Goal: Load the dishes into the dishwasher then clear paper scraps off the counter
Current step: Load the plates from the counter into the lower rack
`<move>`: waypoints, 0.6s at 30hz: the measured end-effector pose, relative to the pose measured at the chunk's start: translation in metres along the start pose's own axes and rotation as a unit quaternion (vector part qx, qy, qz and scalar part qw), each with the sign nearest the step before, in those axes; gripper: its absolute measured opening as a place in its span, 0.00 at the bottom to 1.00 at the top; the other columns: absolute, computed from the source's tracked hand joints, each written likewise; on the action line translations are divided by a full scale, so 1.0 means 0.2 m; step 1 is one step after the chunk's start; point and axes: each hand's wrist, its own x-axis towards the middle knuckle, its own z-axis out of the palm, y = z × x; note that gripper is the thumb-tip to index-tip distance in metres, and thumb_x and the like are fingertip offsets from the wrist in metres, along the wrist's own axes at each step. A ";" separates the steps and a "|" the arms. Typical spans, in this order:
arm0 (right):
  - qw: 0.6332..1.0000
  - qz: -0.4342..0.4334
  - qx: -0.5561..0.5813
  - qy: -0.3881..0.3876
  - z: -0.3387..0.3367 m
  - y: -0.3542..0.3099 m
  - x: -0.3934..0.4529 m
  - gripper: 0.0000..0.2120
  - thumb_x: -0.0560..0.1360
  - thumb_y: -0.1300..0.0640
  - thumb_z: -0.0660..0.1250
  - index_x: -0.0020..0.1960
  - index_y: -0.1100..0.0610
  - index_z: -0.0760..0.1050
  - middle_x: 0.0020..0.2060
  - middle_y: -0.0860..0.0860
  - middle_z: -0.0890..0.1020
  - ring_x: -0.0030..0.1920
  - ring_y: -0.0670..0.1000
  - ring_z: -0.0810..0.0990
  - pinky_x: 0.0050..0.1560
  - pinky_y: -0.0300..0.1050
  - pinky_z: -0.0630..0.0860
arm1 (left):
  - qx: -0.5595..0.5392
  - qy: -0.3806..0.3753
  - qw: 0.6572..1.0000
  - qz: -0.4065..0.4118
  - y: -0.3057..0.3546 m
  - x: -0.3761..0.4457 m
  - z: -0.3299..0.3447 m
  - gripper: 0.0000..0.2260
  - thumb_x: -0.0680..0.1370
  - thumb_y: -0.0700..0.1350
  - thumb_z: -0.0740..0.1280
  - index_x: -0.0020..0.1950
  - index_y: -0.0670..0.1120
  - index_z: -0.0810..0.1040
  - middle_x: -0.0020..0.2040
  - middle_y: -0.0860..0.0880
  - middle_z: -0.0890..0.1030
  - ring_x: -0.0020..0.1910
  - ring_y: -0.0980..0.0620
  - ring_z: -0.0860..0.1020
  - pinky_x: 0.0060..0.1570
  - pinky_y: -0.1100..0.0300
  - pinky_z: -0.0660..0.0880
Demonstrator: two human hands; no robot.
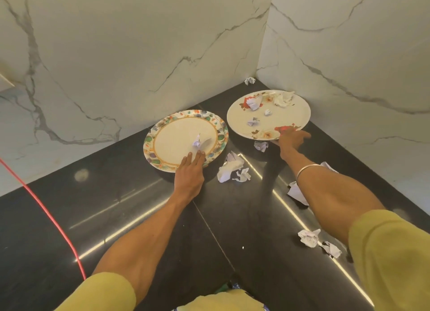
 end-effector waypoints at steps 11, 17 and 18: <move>0.989 0.086 0.050 -0.107 -0.25 -0.22 -0.29 0.14 0.80 0.64 0.64 0.65 0.58 0.73 0.56 0.55 0.81 0.47 0.54 0.83 0.32 0.45 0.83 | -0.156 0.187 0.970 -0.005 0.12 0.04 -0.35 0.14 0.83 0.42 0.60 0.67 0.44 0.76 0.54 0.38 0.83 0.48 0.34 0.80 0.47 0.48 0.77; 0.990 -0.078 -0.079 -0.087 -0.47 -0.32 -0.41 0.13 0.82 0.61 0.62 0.66 0.58 0.72 0.60 0.56 0.80 0.55 0.58 0.82 0.45 0.52 0.83 | -0.237 0.239 0.940 -0.053 0.24 0.10 -0.52 0.15 0.84 0.46 0.56 0.60 0.42 0.80 0.46 0.38 0.83 0.44 0.35 0.80 0.45 0.50 0.73; 0.986 -0.108 -0.102 -0.073 -0.50 -0.34 -0.44 0.13 0.82 0.60 0.61 0.65 0.60 0.72 0.59 0.57 0.80 0.56 0.58 0.81 0.42 0.50 0.81 | -0.265 0.243 0.931 -0.063 0.27 0.11 -0.55 0.14 0.84 0.46 0.56 0.58 0.42 0.80 0.45 0.38 0.83 0.44 0.34 0.79 0.46 0.48 0.74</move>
